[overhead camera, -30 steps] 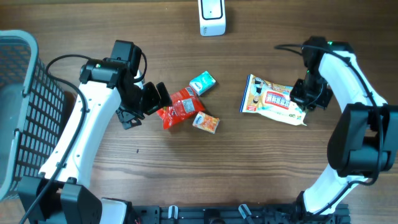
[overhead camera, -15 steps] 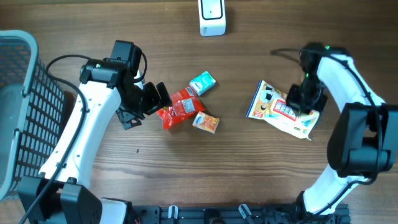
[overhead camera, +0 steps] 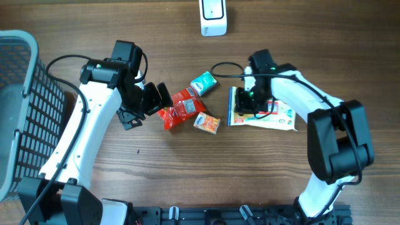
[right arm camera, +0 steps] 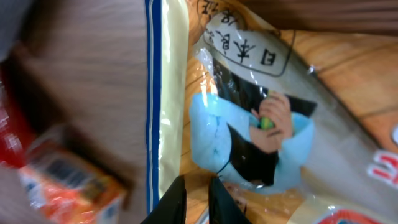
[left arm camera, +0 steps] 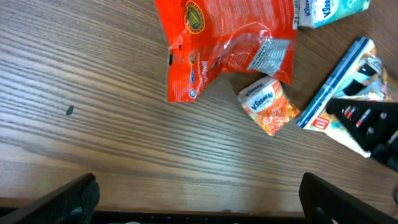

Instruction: Scan the item barcode

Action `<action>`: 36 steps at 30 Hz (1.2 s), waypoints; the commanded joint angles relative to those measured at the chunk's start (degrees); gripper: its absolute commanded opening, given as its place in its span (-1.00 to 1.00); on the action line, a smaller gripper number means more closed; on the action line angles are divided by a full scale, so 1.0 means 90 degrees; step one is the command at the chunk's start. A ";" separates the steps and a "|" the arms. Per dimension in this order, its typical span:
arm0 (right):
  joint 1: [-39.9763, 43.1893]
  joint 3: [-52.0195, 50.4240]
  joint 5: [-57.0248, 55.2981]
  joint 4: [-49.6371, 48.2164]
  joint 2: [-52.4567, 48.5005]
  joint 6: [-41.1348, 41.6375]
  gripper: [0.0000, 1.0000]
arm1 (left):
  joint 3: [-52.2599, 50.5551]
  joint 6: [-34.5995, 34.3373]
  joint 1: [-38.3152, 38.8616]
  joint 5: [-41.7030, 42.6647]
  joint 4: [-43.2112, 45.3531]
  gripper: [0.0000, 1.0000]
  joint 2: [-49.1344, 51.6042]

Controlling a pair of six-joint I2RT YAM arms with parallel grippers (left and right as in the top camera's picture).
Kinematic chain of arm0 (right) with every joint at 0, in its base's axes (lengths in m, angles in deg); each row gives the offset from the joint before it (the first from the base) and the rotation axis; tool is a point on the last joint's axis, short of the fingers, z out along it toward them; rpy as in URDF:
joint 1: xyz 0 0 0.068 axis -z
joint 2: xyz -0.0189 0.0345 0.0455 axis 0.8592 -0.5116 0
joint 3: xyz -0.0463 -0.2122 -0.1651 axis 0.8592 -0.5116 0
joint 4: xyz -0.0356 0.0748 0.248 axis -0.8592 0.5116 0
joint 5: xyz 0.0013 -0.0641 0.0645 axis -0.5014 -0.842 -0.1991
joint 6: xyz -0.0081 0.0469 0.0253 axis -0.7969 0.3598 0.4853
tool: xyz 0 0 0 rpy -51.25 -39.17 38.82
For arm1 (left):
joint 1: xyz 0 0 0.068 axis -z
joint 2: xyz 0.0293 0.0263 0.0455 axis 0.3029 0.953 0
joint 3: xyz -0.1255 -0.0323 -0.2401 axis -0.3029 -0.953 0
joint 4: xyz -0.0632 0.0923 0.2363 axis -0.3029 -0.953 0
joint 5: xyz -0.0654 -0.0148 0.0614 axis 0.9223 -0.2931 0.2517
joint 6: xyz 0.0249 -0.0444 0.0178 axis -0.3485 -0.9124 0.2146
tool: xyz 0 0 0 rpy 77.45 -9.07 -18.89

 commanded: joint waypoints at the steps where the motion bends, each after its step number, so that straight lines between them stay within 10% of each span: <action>1: -0.0029 0.1273 -0.0197 0.0925 -0.0027 -0.0243 -0.91 | -0.0005 0.0097 0.0017 0.0027 0.0000 1.00 0.0010; 6: 0.0483 0.2888 -0.2319 0.2948 -0.0019 0.0257 -0.85 | -0.0005 0.0100 0.0017 0.0024 0.0000 1.00 0.0010; 17: 0.2477 0.0245 -0.2477 0.0568 -0.0066 0.0707 -0.83 | -0.0005 0.0097 0.0017 0.0024 0.0002 1.00 0.0010; 24: 0.2620 0.2302 -0.2407 0.3769 -0.0063 0.0571 -0.91 | -0.0005 0.0097 0.0017 0.0027 0.0002 1.00 0.0010; 32: 0.2188 -0.0410 -0.2220 0.1647 -0.0066 0.0974 -0.90 | -0.0005 0.0097 0.0017 0.0027 0.0002 1.00 0.0010; 36: 0.2387 -0.0126 -0.3230 0.2322 -0.0061 0.1450 -0.91 | -0.0005 0.0097 0.0017 0.0027 0.0000 1.00 0.0010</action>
